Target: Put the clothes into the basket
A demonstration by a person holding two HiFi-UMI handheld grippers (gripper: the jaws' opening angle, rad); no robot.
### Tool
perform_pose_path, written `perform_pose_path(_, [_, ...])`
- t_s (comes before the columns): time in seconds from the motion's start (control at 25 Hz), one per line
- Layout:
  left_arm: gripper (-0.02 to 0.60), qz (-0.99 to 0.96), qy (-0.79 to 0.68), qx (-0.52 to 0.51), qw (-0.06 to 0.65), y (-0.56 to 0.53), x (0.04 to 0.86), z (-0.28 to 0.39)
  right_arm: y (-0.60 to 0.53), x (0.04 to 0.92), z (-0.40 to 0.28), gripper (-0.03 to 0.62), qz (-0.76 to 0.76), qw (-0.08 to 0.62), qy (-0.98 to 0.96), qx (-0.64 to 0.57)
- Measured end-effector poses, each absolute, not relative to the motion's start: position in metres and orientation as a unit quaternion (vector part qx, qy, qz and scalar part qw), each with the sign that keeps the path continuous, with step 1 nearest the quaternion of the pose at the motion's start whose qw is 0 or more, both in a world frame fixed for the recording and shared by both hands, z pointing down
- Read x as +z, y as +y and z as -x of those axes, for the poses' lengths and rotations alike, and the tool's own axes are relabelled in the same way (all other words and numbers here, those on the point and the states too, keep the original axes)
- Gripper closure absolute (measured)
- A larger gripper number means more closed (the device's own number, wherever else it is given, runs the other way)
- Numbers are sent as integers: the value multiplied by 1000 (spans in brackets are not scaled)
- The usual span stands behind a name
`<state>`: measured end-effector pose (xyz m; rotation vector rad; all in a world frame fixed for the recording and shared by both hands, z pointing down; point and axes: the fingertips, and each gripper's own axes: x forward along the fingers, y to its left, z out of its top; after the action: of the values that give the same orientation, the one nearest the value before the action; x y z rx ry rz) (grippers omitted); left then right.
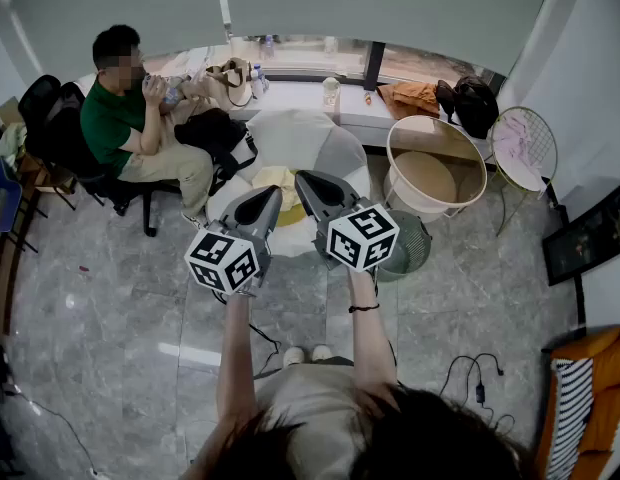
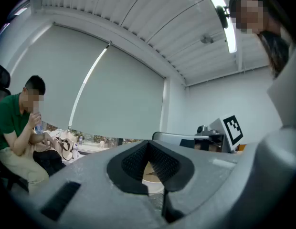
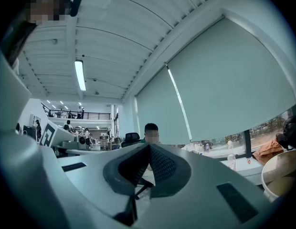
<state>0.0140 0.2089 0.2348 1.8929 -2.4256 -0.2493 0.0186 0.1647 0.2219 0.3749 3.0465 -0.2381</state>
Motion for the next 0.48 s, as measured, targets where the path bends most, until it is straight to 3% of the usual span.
perform_pose_path(0.48, [571,-602,-794,-79,30,204,235,-27,156,221,-34,585,-117,35,989,-86])
